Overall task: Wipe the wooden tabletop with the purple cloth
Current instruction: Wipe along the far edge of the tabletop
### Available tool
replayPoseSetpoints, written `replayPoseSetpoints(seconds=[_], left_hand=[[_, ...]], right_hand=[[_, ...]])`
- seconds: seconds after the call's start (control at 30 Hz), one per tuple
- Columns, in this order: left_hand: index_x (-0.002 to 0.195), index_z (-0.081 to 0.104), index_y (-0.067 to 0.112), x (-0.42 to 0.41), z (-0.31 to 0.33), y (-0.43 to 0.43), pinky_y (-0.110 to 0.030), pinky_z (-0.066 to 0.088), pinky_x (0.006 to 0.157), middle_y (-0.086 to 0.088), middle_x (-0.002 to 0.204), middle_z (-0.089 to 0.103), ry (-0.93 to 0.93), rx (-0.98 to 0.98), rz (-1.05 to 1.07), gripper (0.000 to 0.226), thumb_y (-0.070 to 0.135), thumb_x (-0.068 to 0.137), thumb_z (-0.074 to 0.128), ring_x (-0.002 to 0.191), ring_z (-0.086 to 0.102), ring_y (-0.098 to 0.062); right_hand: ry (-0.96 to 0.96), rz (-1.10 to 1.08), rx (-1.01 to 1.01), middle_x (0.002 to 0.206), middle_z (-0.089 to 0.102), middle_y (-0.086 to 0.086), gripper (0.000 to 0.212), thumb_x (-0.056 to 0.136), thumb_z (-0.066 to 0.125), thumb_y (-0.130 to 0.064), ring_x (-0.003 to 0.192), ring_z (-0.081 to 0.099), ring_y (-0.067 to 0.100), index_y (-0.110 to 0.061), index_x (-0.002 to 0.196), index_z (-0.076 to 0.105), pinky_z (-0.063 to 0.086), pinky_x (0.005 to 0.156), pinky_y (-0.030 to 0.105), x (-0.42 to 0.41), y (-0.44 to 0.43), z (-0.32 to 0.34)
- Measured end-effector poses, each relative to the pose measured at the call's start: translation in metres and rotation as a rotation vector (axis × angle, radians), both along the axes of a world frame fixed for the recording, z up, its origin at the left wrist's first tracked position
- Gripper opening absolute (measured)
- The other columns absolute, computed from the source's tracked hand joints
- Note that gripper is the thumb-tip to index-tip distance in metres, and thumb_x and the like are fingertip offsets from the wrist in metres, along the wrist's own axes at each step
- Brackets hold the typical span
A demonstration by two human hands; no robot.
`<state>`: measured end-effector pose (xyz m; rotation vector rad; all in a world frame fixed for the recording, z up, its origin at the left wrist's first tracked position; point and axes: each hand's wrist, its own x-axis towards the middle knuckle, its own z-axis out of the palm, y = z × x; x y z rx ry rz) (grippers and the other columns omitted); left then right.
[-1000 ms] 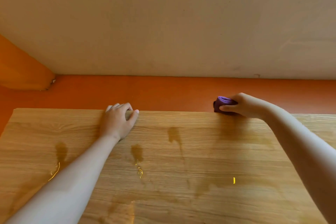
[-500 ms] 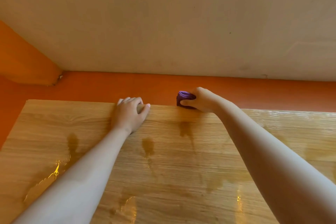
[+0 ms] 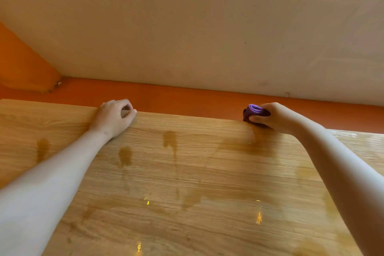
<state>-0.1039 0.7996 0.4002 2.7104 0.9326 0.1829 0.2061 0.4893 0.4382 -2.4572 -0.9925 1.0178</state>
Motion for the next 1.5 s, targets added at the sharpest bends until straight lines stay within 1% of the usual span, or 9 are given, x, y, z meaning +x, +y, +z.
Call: replayPoseSetpoints(seconds=[0.2,0.37,0.5,0.67,0.83,0.93,1.1,1.27,1.5], left_hand=[[0.079,0.065,0.015,0.107,0.021,-0.102,-0.033,0.038,0.074,0.003,0.080,0.066,-0.218,-0.126,-0.198,0.041,0.035,0.090,0.031,0.082,0.058,-0.021],[0.084,0.062,0.019,0.180,0.003,-0.176,-0.028,0.028,0.062,0.005,0.078,0.059,-0.010,-0.132,-0.239,0.030,0.037,0.098,0.043,0.079,0.051,-0.018],[0.074,0.062,0.018,0.187,-0.008,-0.182,-0.029,0.037,0.054,0.002,0.068,0.063,0.025,-0.088,-0.089,0.039,0.048,0.093,0.046,0.067,0.055,-0.023],[0.063,0.055,0.020,0.188,-0.007,-0.184,-0.023,0.029,0.048,0.007,0.056,0.056,0.004,-0.089,-0.097,0.040,0.045,0.094,0.047,0.056,0.054,-0.013],[0.061,0.054,0.021,0.192,-0.011,-0.183,-0.024,0.033,0.047,0.008,0.054,0.055,-0.004,-0.084,-0.093,0.039,0.042,0.094,0.048,0.054,0.053,-0.013],[0.062,0.053,0.020,0.194,-0.010,-0.182,-0.026,0.037,0.049,0.007,0.054,0.055,-0.004,-0.080,-0.091,0.038,0.041,0.093,0.048,0.055,0.053,-0.014],[0.060,0.052,0.020,0.192,-0.011,-0.183,-0.026,0.038,0.049,0.007,0.052,0.054,-0.008,-0.084,-0.078,0.039,0.041,0.093,0.049,0.053,0.053,-0.012],[0.058,0.051,0.020,0.192,-0.010,-0.182,-0.026,0.034,0.049,0.007,0.051,0.053,0.017,-0.078,-0.059,0.041,0.043,0.092,0.051,0.055,0.053,-0.013],[0.060,0.052,0.017,0.194,-0.012,-0.179,-0.033,0.047,0.054,0.004,0.047,0.052,0.034,-0.106,-0.054,0.041,0.044,0.092,0.050,0.052,0.053,-0.017]], right_hand=[[-0.063,0.012,-0.007,0.081,0.061,-0.001,0.020,0.089,0.060,-0.039,0.069,0.053,0.014,-0.019,0.093,0.059,0.038,0.058,0.027,0.004,0.006,-0.004],[-0.054,0.013,0.094,0.073,0.058,-0.005,0.019,0.089,0.059,-0.039,0.064,0.051,0.010,-0.020,0.088,0.059,0.036,0.053,0.025,0.003,-0.003,-0.010],[-0.049,0.038,0.099,0.075,0.058,-0.001,0.024,0.088,0.059,-0.039,0.063,0.050,0.013,-0.015,0.088,0.060,0.036,0.057,0.028,0.016,-0.017,-0.009],[-0.027,-0.011,0.043,0.077,0.060,0.002,0.024,0.089,0.060,-0.037,0.066,0.050,0.017,-0.013,0.088,0.062,0.034,0.058,0.030,0.064,-0.078,-0.002],[0.006,-0.091,0.041,0.081,0.063,0.003,0.016,0.089,0.061,-0.032,0.068,0.053,0.016,-0.016,0.088,0.063,0.036,0.060,0.029,0.101,-0.127,0.001],[-0.051,-0.052,0.009,0.083,0.066,0.005,0.021,0.088,0.061,-0.036,0.069,0.054,0.018,-0.015,0.090,0.065,0.037,0.061,0.031,0.101,-0.116,-0.003],[0.039,0.032,0.141,0.076,0.061,-0.002,0.020,0.089,0.059,-0.039,0.064,0.051,0.012,-0.020,0.085,0.062,0.036,0.057,0.028,0.061,-0.062,-0.013],[0.027,0.111,0.176,0.082,0.060,-0.004,0.021,0.090,0.057,-0.040,0.071,0.052,0.012,-0.020,0.096,0.061,0.039,0.059,0.026,0.035,-0.023,-0.017],[0.028,0.073,0.000,0.077,0.062,-0.002,0.018,0.088,0.061,-0.039,0.065,0.053,0.014,-0.022,0.082,0.059,0.037,0.059,0.029,0.098,-0.095,-0.004]])
